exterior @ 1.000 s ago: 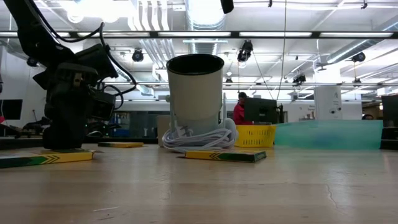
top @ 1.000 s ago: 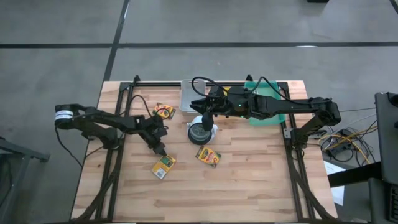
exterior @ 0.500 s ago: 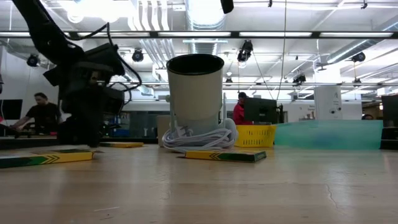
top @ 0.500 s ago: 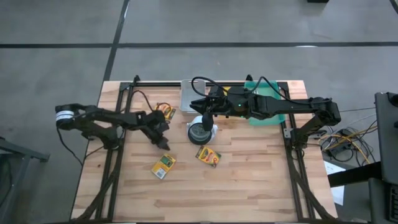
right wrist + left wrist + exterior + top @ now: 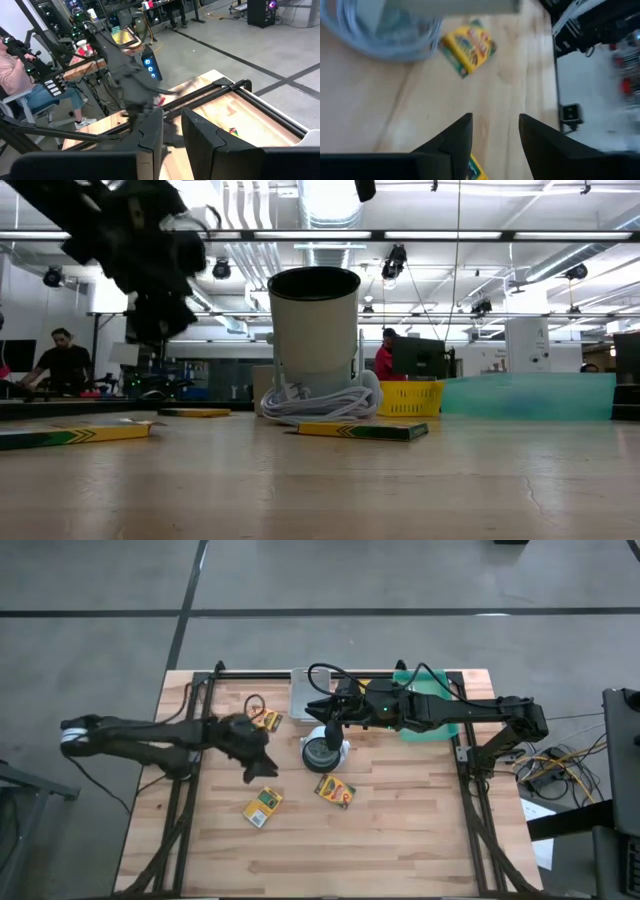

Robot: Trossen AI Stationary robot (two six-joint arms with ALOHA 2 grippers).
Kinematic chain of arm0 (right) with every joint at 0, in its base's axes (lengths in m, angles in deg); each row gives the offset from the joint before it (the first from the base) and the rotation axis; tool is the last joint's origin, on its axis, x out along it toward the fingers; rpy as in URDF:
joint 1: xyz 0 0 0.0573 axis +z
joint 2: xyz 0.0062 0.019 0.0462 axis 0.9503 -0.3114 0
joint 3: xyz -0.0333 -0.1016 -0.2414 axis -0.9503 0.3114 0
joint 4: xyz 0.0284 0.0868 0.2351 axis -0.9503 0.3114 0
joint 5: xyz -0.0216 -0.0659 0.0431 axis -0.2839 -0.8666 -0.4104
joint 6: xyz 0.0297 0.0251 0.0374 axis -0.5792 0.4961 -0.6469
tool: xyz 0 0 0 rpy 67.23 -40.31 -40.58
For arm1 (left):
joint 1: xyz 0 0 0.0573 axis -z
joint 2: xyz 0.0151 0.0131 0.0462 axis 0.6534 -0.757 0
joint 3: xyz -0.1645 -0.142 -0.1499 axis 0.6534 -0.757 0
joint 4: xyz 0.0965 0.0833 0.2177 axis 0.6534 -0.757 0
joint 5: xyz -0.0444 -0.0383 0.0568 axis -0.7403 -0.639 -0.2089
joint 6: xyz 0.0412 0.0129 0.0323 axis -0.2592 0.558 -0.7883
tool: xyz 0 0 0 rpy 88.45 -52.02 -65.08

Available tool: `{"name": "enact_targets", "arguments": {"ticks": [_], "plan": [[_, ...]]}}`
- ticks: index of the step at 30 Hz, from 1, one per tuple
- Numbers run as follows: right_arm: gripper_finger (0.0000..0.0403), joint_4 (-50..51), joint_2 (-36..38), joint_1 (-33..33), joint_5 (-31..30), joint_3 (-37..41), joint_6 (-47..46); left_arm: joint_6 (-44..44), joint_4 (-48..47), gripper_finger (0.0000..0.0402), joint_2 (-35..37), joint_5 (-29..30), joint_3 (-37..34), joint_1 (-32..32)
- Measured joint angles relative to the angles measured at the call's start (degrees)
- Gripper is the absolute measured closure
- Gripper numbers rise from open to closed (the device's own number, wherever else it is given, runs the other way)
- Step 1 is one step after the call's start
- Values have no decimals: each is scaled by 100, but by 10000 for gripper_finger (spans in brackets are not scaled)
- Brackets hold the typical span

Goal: Pick & Place School Supplies
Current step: Put the pack of crayon into the gray bin

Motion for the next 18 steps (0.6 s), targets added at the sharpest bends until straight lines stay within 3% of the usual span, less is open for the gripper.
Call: {"name": "enact_targets", "arguments": {"ticks": [4,7,10,14,18], "plan": [[335,0,0,1,0,0,0,-46,28,236,513,1750,-45,973],[335,0,0,-1,-2,0,0,578,33,236,671,3235,-45,1816],[335,0,0,-1,0,0,0,1351,-35,236,648,4318,-45,2524],[335,0,0,1,0,0,0,2556,-468,236,467,5095,-45,3164],[335,0,0,-1,0,0,0,3837,-997,236,189,5081,-45,3498]]}}
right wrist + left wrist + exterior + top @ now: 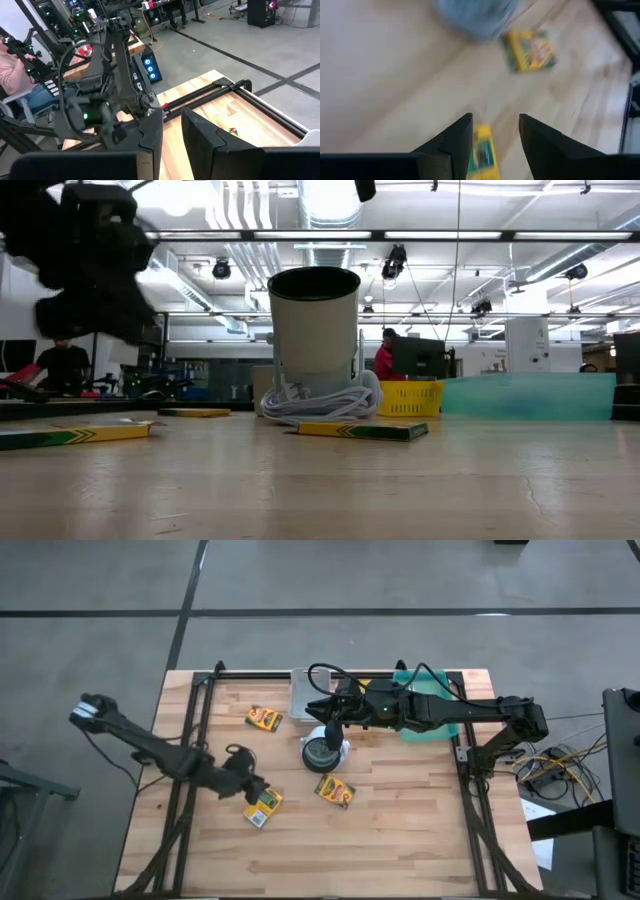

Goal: Pick & Place School Supplies
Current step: Put the pack of crayon into the gray bin

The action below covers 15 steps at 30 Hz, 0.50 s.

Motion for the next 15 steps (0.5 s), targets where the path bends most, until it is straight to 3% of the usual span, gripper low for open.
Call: {"name": "enact_targets", "arguments": {"ticks": [6,15], "plan": [[335,0,0,1,0,0,0,2032,-133,236,-525,-794,21,343],[335,0,0,1,-1,0,0,2541,-12,236,-1348,-1178,375,762]]}}
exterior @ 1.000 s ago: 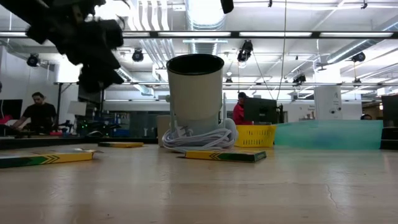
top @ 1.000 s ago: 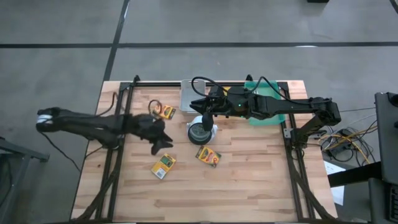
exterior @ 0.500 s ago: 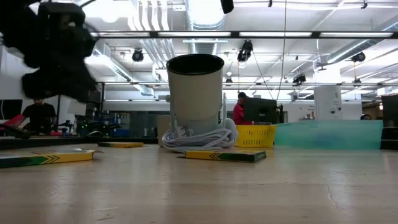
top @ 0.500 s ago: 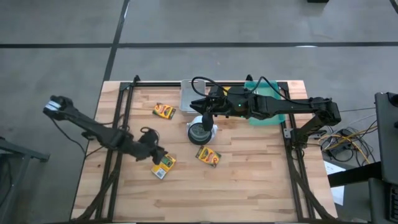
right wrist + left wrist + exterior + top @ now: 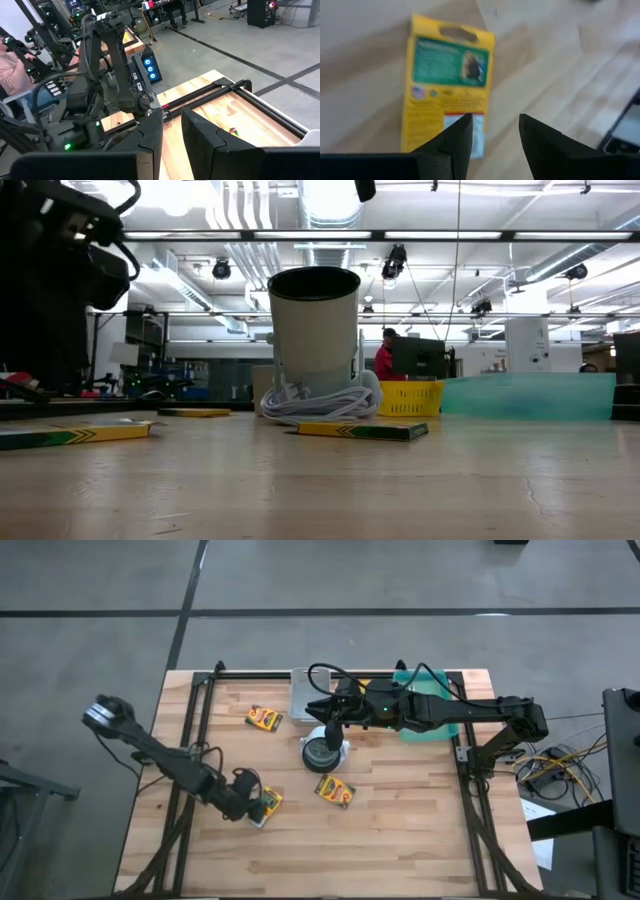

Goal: Pick & Place School Supplies
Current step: Put the pack of crayon into the gray bin

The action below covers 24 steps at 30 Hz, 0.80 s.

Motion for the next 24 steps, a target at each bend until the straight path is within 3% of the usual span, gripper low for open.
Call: {"name": "enact_targets", "arguments": {"ticks": [11,24], "plan": [[335,0,0,0,1,0,0,76,-353,236,-691,-933,385,149],[335,0,0,1,1,0,0,-531,-671,236,-878,-994,392,164]]}}
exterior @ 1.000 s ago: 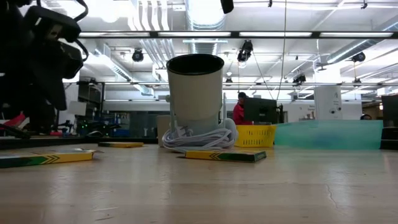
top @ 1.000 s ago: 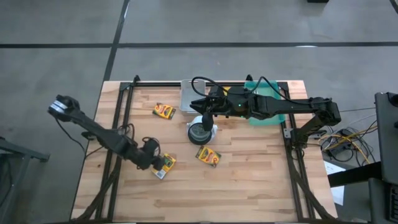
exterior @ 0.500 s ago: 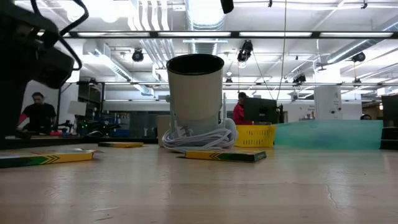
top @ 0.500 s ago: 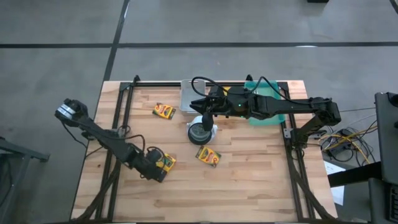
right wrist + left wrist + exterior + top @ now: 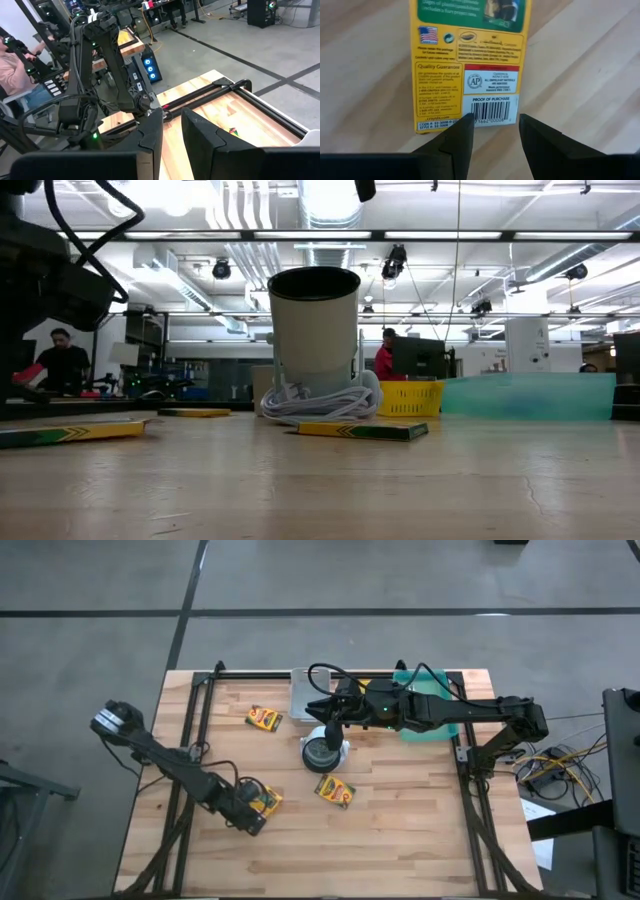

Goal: Pick & Place School Supplies
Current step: Put the pack of crayon into the gray bin

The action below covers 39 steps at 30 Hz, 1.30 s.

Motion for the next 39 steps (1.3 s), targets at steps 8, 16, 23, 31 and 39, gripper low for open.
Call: {"name": "enact_targets", "arguments": {"ticks": [8,16,23,31,39], "plan": [[335,0,0,-2,0,0,0,-186,-1144,236,289,29,-7,0],[335,0,0,-2,0,0,0,-1519,-1784,236,397,1000,-70,0],[335,0,0,-2,0,0,0,-1988,-1355,236,552,1278,-348,0],[335,0,0,0,0,0,0,-1112,-2545,236,1118,788,501,-2],[335,0,0,-1,-2,0,0,-608,-3494,236,1280,2326,2013,-2]]}}
